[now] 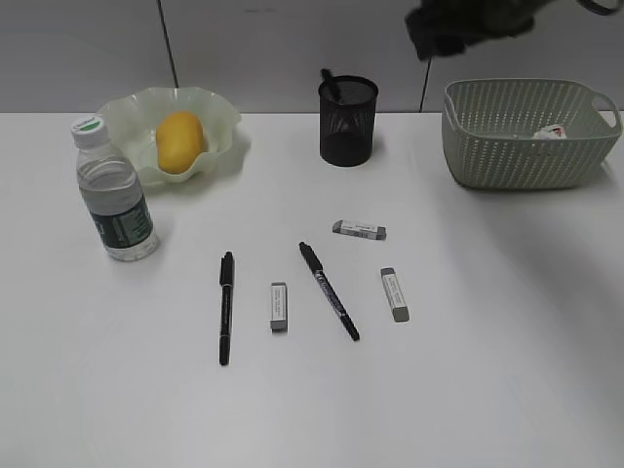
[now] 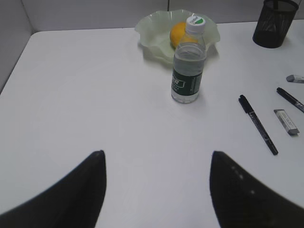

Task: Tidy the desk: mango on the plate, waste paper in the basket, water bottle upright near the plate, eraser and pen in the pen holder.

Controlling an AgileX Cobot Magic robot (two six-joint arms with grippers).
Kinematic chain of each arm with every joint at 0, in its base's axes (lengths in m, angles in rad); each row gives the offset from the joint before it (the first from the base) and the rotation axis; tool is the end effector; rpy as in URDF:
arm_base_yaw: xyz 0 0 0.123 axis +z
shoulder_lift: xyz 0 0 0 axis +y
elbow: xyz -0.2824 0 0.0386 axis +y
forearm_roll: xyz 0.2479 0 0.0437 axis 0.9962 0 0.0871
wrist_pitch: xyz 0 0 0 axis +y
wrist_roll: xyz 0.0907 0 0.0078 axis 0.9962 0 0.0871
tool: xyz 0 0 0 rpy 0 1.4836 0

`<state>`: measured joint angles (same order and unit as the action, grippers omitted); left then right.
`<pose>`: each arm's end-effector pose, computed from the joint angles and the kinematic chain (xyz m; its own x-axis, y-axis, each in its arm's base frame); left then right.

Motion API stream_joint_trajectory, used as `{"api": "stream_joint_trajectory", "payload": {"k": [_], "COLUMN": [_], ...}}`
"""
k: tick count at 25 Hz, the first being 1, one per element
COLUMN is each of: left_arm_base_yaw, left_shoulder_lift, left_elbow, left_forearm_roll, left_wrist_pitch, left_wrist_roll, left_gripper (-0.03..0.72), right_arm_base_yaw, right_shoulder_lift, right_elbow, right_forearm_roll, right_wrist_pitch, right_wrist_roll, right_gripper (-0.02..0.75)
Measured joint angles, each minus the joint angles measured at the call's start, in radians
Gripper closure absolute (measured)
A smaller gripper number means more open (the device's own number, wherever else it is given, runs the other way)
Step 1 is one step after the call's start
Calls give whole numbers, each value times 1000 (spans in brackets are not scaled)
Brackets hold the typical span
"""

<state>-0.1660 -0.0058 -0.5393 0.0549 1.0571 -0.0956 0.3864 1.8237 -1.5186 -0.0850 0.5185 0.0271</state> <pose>-0.0096 0.0060 0.2883 -0.4133 -0.0002 -0.9106 0.0940 0.9947 -0.0429 0.3951 0.1566 0.2929 -0.6041 -0.2962 -0.7398 -0.3763 0.9244 -0.0629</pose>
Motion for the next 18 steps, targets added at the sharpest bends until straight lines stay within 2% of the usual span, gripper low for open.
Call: {"api": "stream_joint_trajectory", "payload": {"k": [7,10,14,18], "left_arm_base_yaw": [0,0,0,0], "left_shoulder_lift": [0,0,29,106], "left_elbow": [0,0,0,0], "left_forearm_roll": [2,2,2,1], "left_wrist_pitch": [-1,-2,-2,-3], "left_wrist_roll": [0,0,0,0], "left_gripper": [181,181,181,181], "right_arm_base_yaw": [0,0,0,0], "right_shoulder_lift": [-571,-840,-1233,-1559], "right_elbow": [540,741,945,998], "right_forearm_roll": [47,50,52,59], "right_wrist_pitch": [399,510,551,530], "right_wrist_roll": [-4,-4,-8,-17], "right_gripper": [269,270,270,270]}}
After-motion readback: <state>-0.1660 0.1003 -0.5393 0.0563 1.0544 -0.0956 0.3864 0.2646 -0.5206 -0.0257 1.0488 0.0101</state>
